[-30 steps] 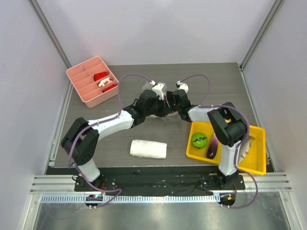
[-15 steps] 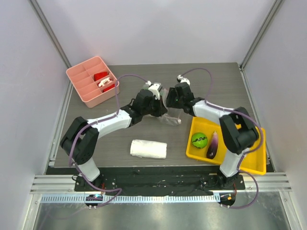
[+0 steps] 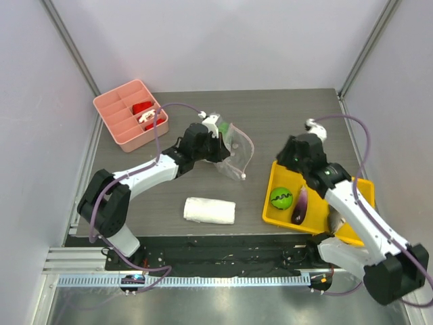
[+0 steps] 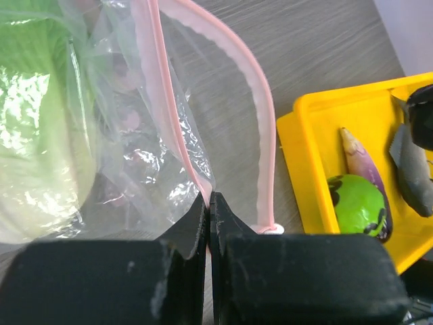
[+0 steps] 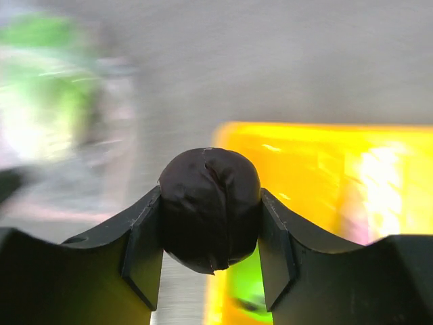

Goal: Open the zip-top bag and remove the fake food

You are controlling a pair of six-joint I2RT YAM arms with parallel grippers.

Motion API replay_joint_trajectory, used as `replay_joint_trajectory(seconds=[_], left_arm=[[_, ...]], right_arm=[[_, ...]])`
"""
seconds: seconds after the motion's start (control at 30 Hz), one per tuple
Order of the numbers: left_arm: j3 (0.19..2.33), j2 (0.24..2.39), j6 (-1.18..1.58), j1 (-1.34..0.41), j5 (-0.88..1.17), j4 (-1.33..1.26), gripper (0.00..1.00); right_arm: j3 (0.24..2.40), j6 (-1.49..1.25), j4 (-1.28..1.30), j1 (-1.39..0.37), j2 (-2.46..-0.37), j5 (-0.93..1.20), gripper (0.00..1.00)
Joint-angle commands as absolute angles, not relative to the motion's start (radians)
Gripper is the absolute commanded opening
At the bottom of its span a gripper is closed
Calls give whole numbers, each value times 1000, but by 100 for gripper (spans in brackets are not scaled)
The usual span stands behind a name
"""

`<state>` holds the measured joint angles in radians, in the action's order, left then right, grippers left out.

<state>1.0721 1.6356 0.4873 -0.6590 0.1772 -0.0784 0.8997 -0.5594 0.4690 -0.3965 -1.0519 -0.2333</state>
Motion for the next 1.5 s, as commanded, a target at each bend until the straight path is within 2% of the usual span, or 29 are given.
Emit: replay_joint_trajectory(seconds=[0.0,0.17,0.2,0.27,0.3,0.33,0.53,0.57,0.67,0.77,0.83,0.87,0.9,0.97,1.1,1.3,1.47], left_arm=[[1060,1571,456,-657,260,-107,0],[1072,1543,456,-658,284,-104,0],[1077,1539,451,-658,285,-100,0],[1081,1526,446,-658,285,-86,0],[1084,1522,445,-658,290,-83,0],[1085,1514,443,-658,291,-84,0],[1089,1500,445,-658,324,-89,0],[1086,1496,445,-658,336,-97,0],[1086,1494,457,-660,353,-112,0],[1095,1499,460,-660,371,-109,0],[1098,1494,460,-661,367,-106,0],[1100,1490,462,-660,365,-104,0],[1101,1483,463,-663,364,-104,0],[1104,1477,460,-664,362,-100,0],[1100,1456,460,-667,359,-94,0],[1123,1450,471,-692,368,-101,0],[1170,1495,486,-751,383,-124,0]], right_arm=[[741,-644,690,-270,-919,-394,33],[703,-767,736,-261,-787,-416,50],[704,-779,761,-262,-773,-416,64],[700,-808,803,-262,-752,-400,78],[690,-808,807,-262,-727,-384,95],[690,-802,810,-262,-716,-362,100],[768,-666,741,-262,-692,-287,99],[773,-611,654,-268,-705,-190,98],[816,-618,510,-334,-840,-39,83],[856,-652,320,-511,-934,-98,79],[893,-687,260,-564,-989,-139,69],[903,-707,215,-575,-1055,-130,61],[929,-753,200,-577,-1099,-108,48],[959,-778,172,-577,-1214,-88,35],[1002,-836,100,-578,-1359,-52,22],[1000,-861,-90,-592,-1524,72,20],[1015,-827,-184,-591,-1606,74,22]])
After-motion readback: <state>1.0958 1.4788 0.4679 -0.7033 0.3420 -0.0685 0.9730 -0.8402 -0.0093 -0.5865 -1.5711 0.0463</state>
